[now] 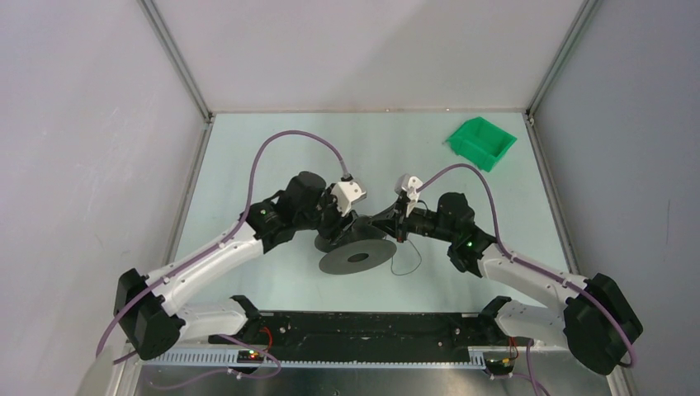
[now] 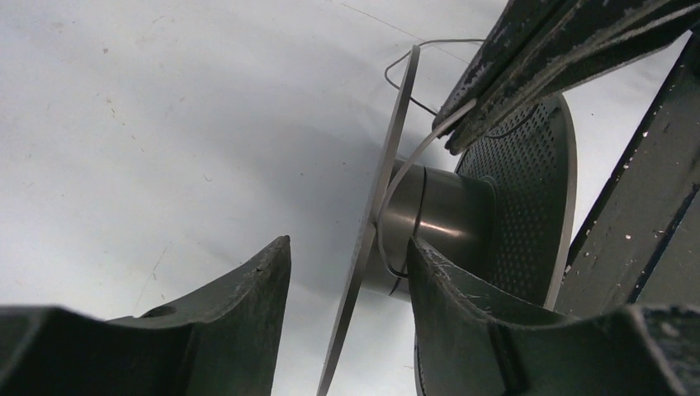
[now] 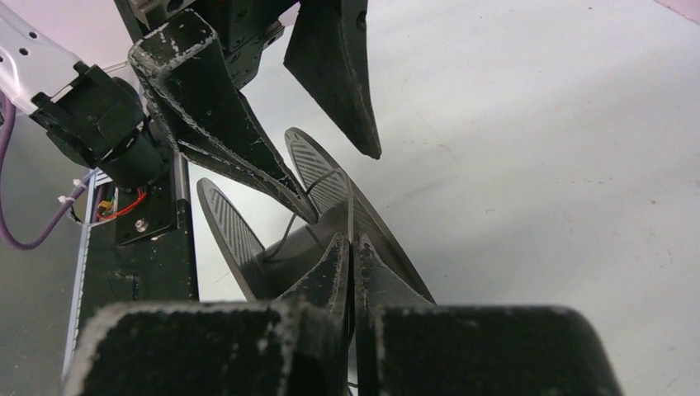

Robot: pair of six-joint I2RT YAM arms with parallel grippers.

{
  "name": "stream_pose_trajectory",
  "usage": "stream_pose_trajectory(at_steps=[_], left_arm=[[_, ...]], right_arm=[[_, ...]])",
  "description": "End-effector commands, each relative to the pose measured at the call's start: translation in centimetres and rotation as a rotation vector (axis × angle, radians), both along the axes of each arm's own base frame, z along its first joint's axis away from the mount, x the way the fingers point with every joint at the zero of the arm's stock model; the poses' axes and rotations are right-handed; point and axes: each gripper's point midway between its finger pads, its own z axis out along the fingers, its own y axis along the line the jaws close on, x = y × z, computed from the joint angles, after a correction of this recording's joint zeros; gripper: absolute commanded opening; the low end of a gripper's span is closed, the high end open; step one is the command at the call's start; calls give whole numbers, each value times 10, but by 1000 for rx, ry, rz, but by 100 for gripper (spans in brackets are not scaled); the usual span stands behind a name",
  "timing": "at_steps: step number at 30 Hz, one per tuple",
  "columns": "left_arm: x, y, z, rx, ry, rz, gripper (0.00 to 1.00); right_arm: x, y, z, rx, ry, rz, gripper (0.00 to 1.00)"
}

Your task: Wrap the cables

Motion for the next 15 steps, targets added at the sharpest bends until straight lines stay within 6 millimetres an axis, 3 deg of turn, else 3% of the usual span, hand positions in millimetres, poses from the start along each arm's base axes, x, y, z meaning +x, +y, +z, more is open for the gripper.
stream_pose_trajectory(at_steps=[1,6,15], left_arm=[[2,-5,1,-15,-1,-23,57],[6,-10,-2,-12,17,-16,51],[9,-3,-8,17,4,15,34]], right_arm=[[3,-1,9,18,-49,9,0],[1,-1,10,22,-52,20,0],[4,-10,-8,-25,-27,-3,0]])
